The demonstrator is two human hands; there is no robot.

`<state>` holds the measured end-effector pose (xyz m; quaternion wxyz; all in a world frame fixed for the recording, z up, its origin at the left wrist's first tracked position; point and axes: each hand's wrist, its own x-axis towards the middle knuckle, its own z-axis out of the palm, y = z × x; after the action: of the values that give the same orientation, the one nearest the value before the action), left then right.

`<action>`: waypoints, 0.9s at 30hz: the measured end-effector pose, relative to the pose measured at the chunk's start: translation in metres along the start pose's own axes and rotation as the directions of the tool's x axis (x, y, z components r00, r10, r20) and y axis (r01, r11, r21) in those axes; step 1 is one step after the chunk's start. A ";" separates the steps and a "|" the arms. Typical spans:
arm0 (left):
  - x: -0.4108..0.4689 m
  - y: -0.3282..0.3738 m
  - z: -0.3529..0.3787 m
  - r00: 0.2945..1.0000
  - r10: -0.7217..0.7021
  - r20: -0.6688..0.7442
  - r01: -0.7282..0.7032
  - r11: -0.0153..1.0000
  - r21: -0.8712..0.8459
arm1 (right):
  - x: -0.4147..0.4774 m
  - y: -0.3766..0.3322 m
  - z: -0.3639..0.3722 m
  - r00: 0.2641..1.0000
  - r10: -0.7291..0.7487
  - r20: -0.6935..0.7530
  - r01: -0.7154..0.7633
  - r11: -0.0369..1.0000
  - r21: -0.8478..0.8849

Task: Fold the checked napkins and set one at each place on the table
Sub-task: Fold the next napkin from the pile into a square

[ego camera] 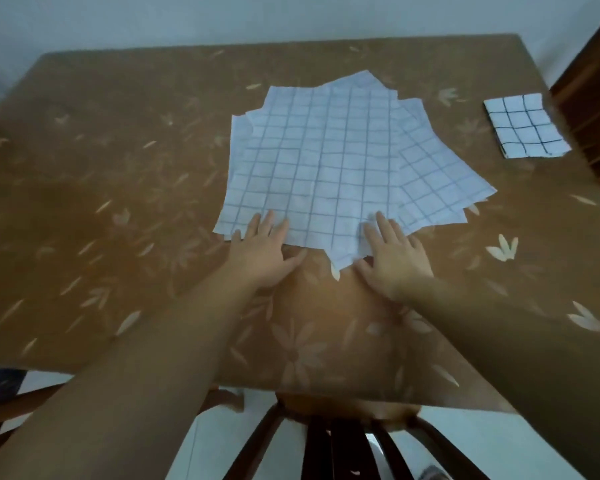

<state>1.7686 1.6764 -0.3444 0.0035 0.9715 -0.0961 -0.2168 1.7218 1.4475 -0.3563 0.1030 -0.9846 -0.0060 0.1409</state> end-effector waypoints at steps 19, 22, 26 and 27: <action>0.004 -0.005 0.039 0.925 0.068 -0.373 -0.105 0.991 -0.079 | 0.013 0.008 0.022 0.942 -0.016 -0.336 0.036 0.998 0.051; 0.001 -0.006 0.038 0.914 0.076 -0.399 -0.128 0.986 -0.106 | -0.003 0.009 0.017 0.939 -0.041 -0.342 0.095 0.985 0.141; -0.015 -0.001 0.033 0.937 0.104 -0.334 -0.166 0.973 -0.163 | -0.027 0.021 0.000 0.946 0.041 -0.320 0.048 0.963 0.264; -0.021 0.002 0.032 0.942 0.117 -0.315 -0.175 0.971 -0.163 | -0.033 0.024 -0.004 0.945 0.052 -0.324 0.043 0.959 0.281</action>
<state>1.7364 1.6794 -0.3648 0.1265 0.9786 -0.1453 -0.0725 1.6911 1.4214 -0.3483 0.2425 -0.9692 0.0337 -0.0253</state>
